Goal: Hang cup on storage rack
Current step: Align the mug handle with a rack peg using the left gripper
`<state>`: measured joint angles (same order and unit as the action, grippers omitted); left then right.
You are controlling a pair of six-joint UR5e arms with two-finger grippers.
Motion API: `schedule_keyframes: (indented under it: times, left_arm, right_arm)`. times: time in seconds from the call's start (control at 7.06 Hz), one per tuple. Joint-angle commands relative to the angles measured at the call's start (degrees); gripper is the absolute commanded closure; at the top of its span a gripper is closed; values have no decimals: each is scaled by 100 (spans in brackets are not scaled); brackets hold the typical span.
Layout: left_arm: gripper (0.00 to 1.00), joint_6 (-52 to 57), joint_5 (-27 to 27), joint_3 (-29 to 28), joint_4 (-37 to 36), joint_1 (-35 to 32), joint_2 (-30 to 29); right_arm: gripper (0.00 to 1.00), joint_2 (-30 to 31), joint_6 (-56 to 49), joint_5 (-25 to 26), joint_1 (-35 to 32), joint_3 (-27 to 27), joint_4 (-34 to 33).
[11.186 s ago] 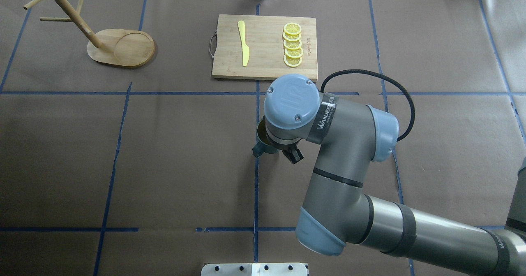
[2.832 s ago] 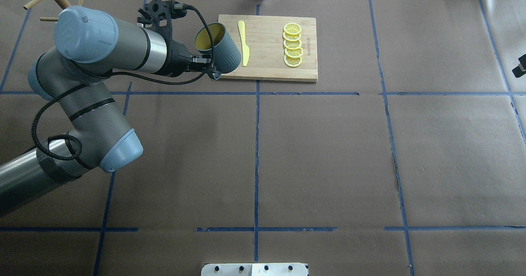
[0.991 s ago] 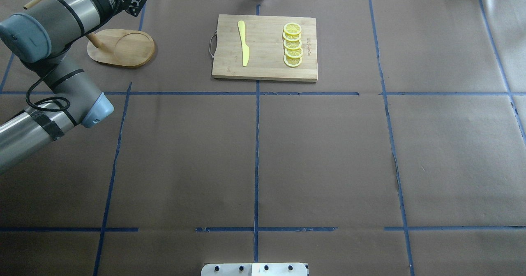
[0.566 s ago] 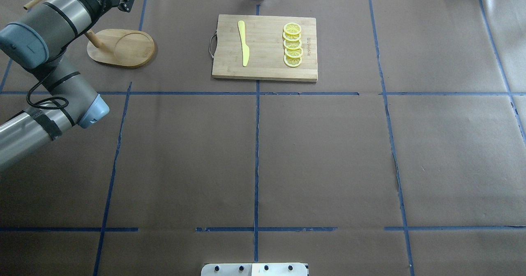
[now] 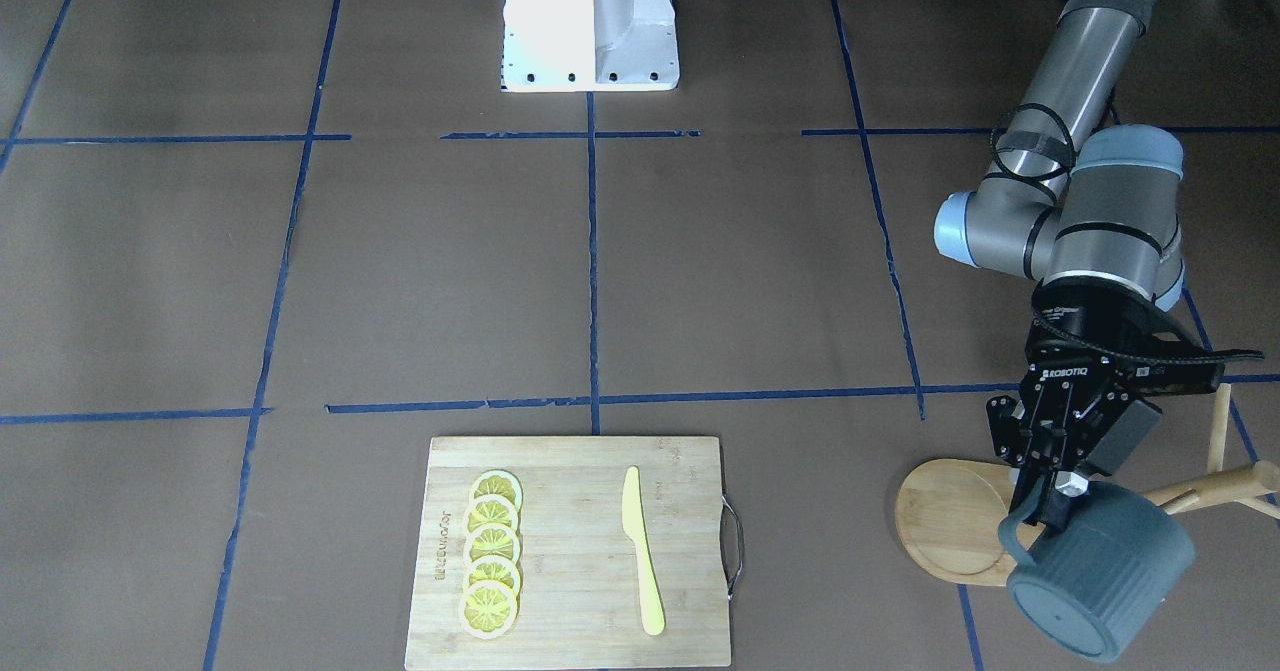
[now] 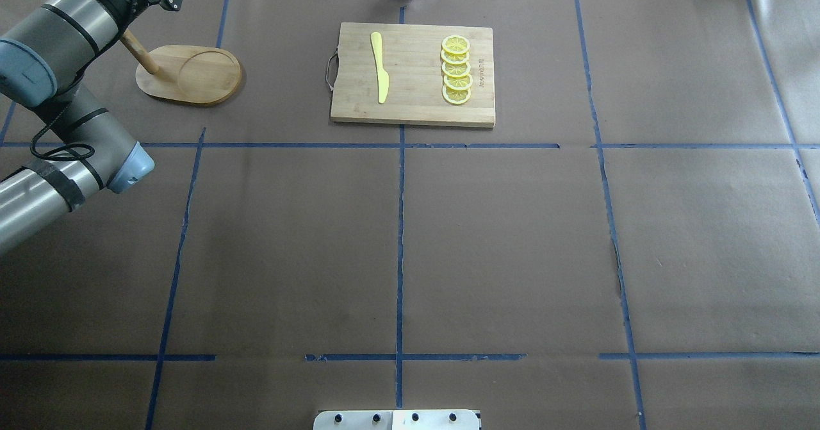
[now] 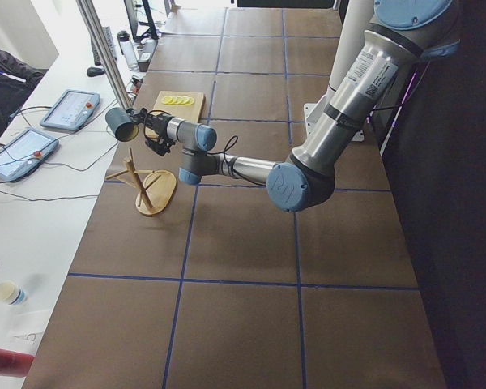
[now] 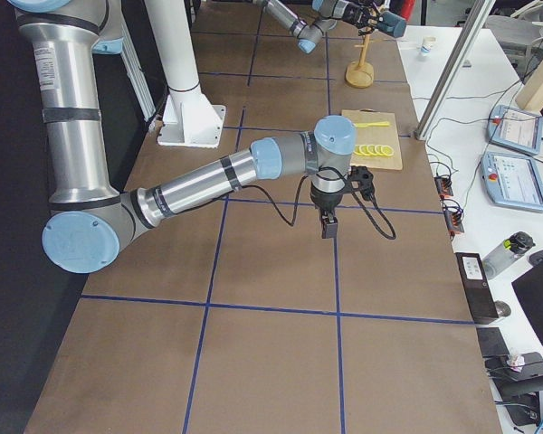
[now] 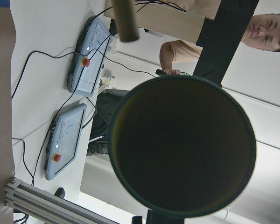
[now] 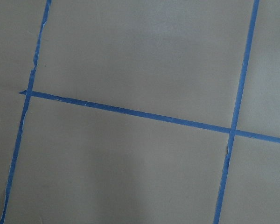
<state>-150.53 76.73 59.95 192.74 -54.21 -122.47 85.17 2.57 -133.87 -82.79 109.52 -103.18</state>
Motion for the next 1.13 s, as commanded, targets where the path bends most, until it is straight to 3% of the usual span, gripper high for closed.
schedule_keyframes:
  times: [0.0,0.99]
  left_arm:
    - [100,-152,-43,-45,106,25,-14]
    - [100,-275,-44,-378,667,78,179]
  right_arm:
    - [0,0,-2,1,0,-1,0]
    - [0,0,-2,1,0,-1,0]
